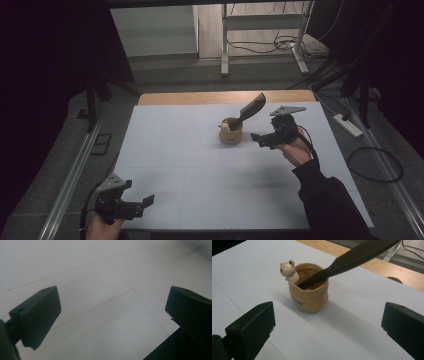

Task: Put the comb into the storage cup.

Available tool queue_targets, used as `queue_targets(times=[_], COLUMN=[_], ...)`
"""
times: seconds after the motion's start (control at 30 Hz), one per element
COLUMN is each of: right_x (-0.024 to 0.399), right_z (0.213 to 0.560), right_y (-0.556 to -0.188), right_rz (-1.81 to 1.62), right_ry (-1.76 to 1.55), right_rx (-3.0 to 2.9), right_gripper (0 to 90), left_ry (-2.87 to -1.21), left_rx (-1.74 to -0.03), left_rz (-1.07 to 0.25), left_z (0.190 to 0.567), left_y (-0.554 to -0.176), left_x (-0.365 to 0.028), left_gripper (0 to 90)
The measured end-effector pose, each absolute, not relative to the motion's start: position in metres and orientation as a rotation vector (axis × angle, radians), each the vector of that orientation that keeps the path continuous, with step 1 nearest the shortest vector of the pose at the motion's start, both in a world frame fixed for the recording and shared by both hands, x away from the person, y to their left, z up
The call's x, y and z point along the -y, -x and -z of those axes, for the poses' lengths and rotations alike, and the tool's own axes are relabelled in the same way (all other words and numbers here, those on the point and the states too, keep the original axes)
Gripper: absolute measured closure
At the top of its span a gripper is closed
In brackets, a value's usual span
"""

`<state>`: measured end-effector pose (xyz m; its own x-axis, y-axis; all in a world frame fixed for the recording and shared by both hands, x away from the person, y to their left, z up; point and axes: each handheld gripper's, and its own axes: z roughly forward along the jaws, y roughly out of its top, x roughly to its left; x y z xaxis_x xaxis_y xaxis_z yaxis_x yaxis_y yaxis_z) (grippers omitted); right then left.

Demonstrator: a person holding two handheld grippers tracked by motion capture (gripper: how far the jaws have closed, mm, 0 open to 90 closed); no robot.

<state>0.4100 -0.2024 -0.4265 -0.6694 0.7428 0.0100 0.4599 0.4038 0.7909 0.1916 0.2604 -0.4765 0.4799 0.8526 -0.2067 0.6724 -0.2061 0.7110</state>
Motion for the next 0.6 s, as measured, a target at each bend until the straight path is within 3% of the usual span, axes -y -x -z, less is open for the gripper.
queue_targets(times=[0.6], right_x=[0.206], right_z=[0.427], right_y=[-0.397], right_rz=[-1.140], right_ry=[-1.036], right_rx=[-2.336], right_gripper=[0.0], left_ry=[-1.947], left_rx=[-1.262], left_rz=[-0.288], left_z=[0.477], left_y=[-0.192], left_x=[-0.261], left_gripper=[0.9])
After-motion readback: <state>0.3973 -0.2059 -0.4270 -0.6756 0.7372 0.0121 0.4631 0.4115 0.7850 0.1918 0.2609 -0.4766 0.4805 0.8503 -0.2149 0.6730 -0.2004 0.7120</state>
